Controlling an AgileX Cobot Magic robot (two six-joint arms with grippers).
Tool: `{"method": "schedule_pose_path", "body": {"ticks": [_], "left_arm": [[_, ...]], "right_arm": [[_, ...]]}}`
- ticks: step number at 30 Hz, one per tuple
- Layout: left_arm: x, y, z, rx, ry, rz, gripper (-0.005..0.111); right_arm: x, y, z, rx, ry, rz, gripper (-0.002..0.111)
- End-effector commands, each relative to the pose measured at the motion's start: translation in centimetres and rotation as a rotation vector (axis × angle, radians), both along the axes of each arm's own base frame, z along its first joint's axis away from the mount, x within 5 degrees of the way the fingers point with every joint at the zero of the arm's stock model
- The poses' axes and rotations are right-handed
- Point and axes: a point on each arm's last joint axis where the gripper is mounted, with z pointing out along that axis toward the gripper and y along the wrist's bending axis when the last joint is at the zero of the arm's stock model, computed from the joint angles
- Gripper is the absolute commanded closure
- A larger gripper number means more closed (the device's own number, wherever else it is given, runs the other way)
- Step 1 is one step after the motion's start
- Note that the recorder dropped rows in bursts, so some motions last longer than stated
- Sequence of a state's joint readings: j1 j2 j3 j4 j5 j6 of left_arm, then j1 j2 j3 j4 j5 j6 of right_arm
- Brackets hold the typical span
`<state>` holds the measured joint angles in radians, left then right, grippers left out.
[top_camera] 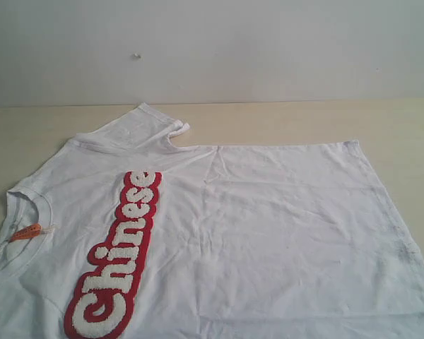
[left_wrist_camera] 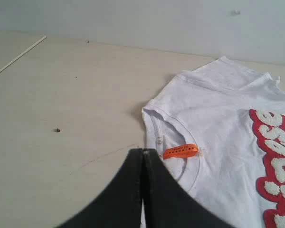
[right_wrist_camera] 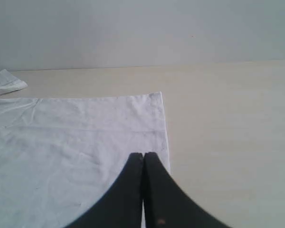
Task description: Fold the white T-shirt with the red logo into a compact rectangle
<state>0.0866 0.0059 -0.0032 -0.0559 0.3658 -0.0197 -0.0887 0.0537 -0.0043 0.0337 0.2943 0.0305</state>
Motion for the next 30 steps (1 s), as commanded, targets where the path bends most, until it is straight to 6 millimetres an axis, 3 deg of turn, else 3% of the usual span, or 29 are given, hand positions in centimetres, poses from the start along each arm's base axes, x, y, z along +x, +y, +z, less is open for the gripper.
{"method": "schedule_pose_path", "body": {"ticks": [1, 11, 16, 24, 30], "left_arm": [[0.0, 0.0, 0.0, 0.003, -0.014, -0.006, 0.107], [0.0, 0.0, 0.1, 0.004, -0.02, -0.006, 0.107], [0.2, -0.1, 1.1, -0.099, -0.145, 0.012, 0.107], [0.3, -0.1, 1.5, -0.261, -0.195, 0.034, 0.107], [0.3, 0.1, 3.1, -0.278, -0.37, 0.043, 0.107]], "right_arm": [[0.0, 0.0, -0.1, 0.002, -0.006, -0.004, 0.108], [0.0, 0.0, -0.1, 0.002, -0.006, -0.004, 0.108], [0.0, 0.0, -0.1, 0.004, -0.006, -0.005, 0.108], [0.0, 0.0, -0.1, 0.001, -0.006, -0.004, 0.108], [0.0, 0.0, 0.0, 0.001, -0.017, -0.005, 0.108]]}}
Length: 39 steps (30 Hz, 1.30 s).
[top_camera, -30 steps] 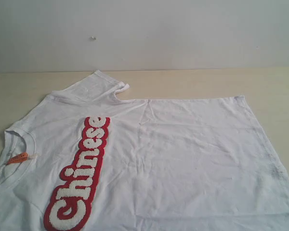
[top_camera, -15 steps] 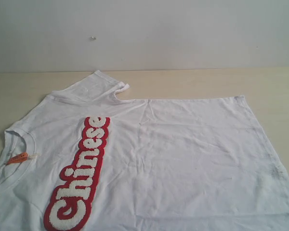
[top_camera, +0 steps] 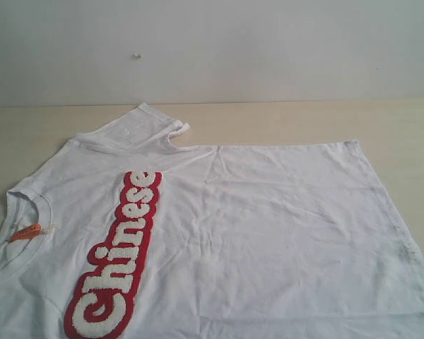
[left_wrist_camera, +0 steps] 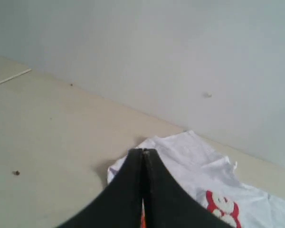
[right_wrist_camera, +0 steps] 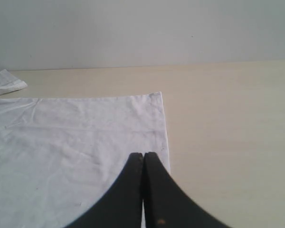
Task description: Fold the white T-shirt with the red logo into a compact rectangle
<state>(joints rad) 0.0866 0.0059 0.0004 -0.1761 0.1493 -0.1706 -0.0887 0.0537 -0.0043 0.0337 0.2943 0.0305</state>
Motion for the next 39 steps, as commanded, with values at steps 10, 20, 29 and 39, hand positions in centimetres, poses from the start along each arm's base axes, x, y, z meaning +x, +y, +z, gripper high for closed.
{"method": "schedule_pose_path", "body": {"ticks": [10, 20, 29, 39], "left_arm": [[-0.5, 0.6, 3.3, -0.011, -0.372, 0.058, 0.107], [-0.7, 0.6, 3.8, -0.229, -0.451, 0.035, 0.107], [-0.5, 0.3, 3.9, -0.313, -0.339, 0.001, 0.107], [-1.4, -0.1, 9.5, -0.149, -0.31, -0.043, 0.107]], "right_arm": [[0.2, -0.2, 2.6, 0.19, -0.321, -0.04, 0.108], [0.1, -0.7, 3.6, 0.429, -0.454, -0.096, 0.108], [0.0, -0.2, 4.2, 0.42, -0.394, -0.06, 0.108], [-1.7, 0.2, 12.1, 0.1, -0.516, 0.003, 0.108]]}}
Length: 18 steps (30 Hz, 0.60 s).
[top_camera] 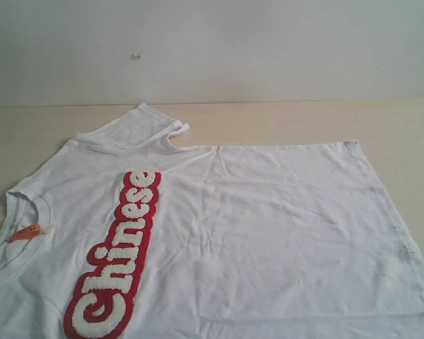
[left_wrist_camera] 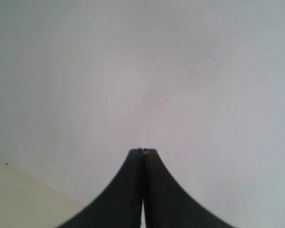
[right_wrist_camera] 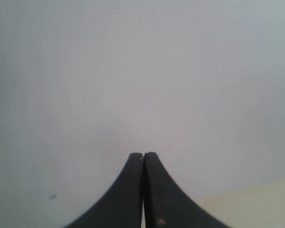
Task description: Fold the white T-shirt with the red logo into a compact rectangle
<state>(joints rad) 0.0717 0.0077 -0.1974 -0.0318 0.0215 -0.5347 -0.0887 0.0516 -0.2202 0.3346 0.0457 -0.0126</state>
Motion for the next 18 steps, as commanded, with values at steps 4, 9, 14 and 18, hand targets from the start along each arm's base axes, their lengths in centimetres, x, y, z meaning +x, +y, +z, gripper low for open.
{"method": "schedule_pose_path", "body": {"ticks": [4, 9, 14, 18], "left_arm": [[1.7, -0.6, 3.9, 0.196, 0.119, -0.076, 0.107], [4.6, -1.5, 7.2, 0.409, 0.236, -0.152, 0.107], [8.3, -2.6, 10.0, 0.621, 0.377, -0.219, 0.107], [11.5, -3.9, 11.3, 0.741, 0.471, -0.296, 0.107]], "right_arm": [[-0.2, 0.1, 4.6, -0.144, -0.014, -0.029, 0.108], [1.0, 0.2, 6.6, -0.248, 0.104, -0.015, 0.108], [3.1, 0.2, 7.9, -0.32, 0.243, 0.018, 0.108], [4.9, 0.1, 8.6, -0.374, 0.331, 0.041, 0.108]]}}
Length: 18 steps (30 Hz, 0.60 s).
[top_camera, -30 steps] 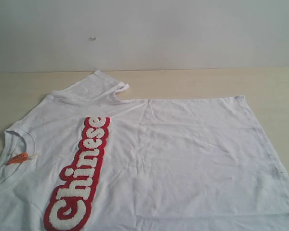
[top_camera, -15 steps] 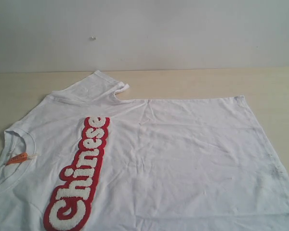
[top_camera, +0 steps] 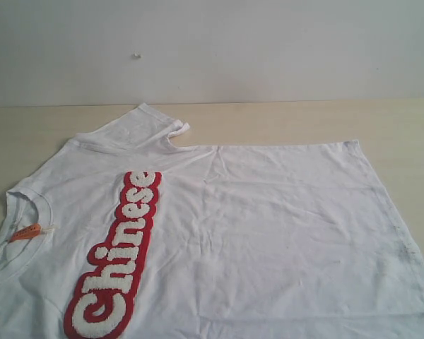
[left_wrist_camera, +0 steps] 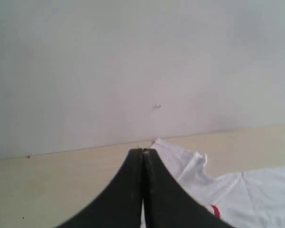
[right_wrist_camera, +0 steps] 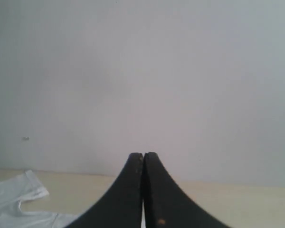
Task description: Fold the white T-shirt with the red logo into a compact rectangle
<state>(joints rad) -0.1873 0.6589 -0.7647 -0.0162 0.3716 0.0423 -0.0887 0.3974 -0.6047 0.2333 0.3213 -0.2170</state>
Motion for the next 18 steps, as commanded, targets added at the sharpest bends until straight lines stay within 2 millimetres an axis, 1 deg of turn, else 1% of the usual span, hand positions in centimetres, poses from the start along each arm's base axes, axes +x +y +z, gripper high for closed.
{"method": "schedule_pose_path", "body": {"ticks": [1, 3, 4, 5, 6, 7, 8, 11, 12, 14, 15, 17, 18], "left_arm": [[3.5, -1.5, 1.2, 0.133, 0.122, -0.077, 0.107], [5.1, -2.4, 1.1, 0.168, 0.192, -0.111, 0.107], [6.2, -3.3, 1.1, 0.245, 0.251, -0.166, 0.107], [6.6, -3.8, 0.9, 0.315, 0.286, -0.209, 0.107], [7.0, -4.6, 0.1, 0.49, 0.358, -0.32, 0.107], [7.0, -4.9, -0.4, 0.576, 0.404, -0.381, 0.107], [6.9, -5.2, -1.3, 0.686, 0.483, -0.471, 0.107], [6.8, -5.3, -2.2, 0.748, 0.564, -0.53, 0.107], [6.5, -5.1, -2.4, 0.806, 0.582, -0.579, 0.107], [5.7, -4.9, -2.9, 0.925, 0.633, -0.696, 0.107], [5.4, -4.7, -3.1, 0.982, 0.652, -0.758, 0.107], [5.3, -4.7, -3.2, 1.013, 0.643, -0.795, 0.107], [5.3, -4.8, -3.3, 1.012, 0.643, -0.806, 0.107]], "right_arm": [[2.1, -0.1, 0.7, -0.097, 0.123, 0.018, 0.108], [3.0, -0.1, 0.9, -0.165, 0.198, 0.044, 0.108], [3.9, 0.0, 0.6, -0.232, 0.311, 0.089, 0.108], [4.4, 0.1, 0.5, -0.267, 0.369, 0.116, 0.108], [5.2, 0.1, 0.3, -0.291, 0.454, 0.152, 0.108], [5.7, 0.1, 0.1, -0.286, 0.495, 0.166, 0.108], [6.5, 0.1, -0.1, -0.283, 0.56, 0.188, 0.108], [7.9, 0.2, -1.4, -0.288, 0.699, 0.251, 0.108], [8.2, 0.4, -2.1, -0.324, 0.755, 0.316, 0.108], [8.1, 1.3, -2.9, -0.496, 0.808, 0.498, 0.108], [7.7, 2.0, -3.3, -0.653, 0.819, 0.647, 0.108], [7.1, 2.9, -3.7, -0.823, 0.815, 0.821, 0.108], [7.0, 3.2, -3.8, -0.86, 0.821, 0.852, 0.108]]}}
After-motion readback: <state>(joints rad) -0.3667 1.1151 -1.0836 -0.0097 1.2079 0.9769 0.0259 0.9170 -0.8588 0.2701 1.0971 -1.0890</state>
